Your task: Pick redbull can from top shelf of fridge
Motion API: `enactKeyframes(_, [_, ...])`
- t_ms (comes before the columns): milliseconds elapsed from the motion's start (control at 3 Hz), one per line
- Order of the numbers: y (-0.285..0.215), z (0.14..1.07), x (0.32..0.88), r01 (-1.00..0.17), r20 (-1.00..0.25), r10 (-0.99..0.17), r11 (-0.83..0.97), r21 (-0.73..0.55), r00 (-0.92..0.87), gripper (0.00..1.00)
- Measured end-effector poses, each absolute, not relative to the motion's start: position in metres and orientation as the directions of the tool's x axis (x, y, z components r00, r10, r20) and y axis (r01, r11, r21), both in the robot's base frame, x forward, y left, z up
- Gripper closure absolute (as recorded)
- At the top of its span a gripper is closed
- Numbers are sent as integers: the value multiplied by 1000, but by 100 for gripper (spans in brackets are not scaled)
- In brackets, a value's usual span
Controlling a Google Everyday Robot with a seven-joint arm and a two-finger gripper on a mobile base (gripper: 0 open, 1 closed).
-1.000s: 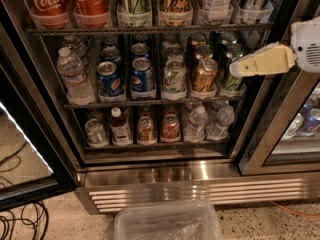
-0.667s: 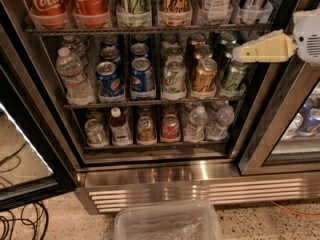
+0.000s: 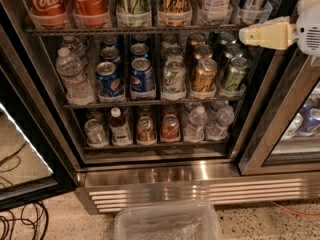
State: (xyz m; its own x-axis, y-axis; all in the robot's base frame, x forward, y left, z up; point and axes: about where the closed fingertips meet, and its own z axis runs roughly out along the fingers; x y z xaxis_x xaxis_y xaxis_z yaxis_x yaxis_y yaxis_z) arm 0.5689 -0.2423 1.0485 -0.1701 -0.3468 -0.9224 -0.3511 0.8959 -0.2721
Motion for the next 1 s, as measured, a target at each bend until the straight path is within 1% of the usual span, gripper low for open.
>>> enactKeyframes(333, [-241,1061,573,-301,-937,-330,910,-284,-116,21])
enactKeyframes(667, [-243,1070,577,-248,-942,-326,922,-298,-76,22])
enactKeyframes(1000, [-242,1078,580,-216,-941,-335,923,-318,-45,24])
